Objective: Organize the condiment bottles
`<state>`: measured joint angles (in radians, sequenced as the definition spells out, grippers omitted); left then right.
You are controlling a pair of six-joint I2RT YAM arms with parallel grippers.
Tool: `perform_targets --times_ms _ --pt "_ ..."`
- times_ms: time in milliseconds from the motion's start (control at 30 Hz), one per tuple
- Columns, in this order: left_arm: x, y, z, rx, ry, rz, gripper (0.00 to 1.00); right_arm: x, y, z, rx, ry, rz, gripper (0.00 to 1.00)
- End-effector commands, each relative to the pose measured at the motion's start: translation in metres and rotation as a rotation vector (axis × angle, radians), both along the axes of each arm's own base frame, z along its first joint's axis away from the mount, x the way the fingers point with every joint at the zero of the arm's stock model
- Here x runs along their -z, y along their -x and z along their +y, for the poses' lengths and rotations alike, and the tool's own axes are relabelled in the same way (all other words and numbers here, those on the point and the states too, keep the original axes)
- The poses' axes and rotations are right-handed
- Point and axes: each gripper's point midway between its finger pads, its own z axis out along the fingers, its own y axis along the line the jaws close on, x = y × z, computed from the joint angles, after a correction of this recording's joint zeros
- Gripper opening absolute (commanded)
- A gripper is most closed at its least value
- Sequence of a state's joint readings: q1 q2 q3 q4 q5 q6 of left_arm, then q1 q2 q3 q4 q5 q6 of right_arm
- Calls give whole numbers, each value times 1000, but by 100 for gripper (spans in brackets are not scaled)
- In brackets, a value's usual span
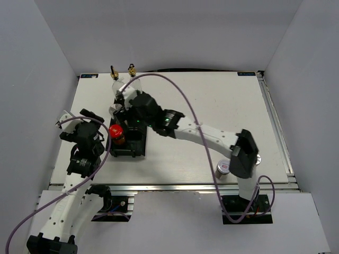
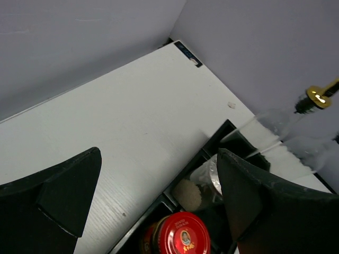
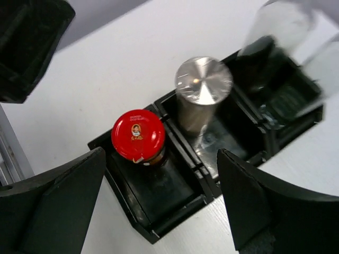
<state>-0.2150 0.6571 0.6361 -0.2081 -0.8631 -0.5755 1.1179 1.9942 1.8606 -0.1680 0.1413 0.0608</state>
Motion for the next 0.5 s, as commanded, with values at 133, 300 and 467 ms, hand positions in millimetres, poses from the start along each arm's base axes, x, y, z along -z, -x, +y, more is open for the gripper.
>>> perform_targets --times_ms 133,300,467 --pt "-37 -36 -62 370 11 -73 98 -35 -32 -131 308 -114 -37 90" --pt "-42 -53 -146 780 0 -63 98 -16 -62 -260 544 -227 111 89" --pt "-47 -19 -244 1094 -129 -38 98 20 -66 -391 947 -179 130 89"
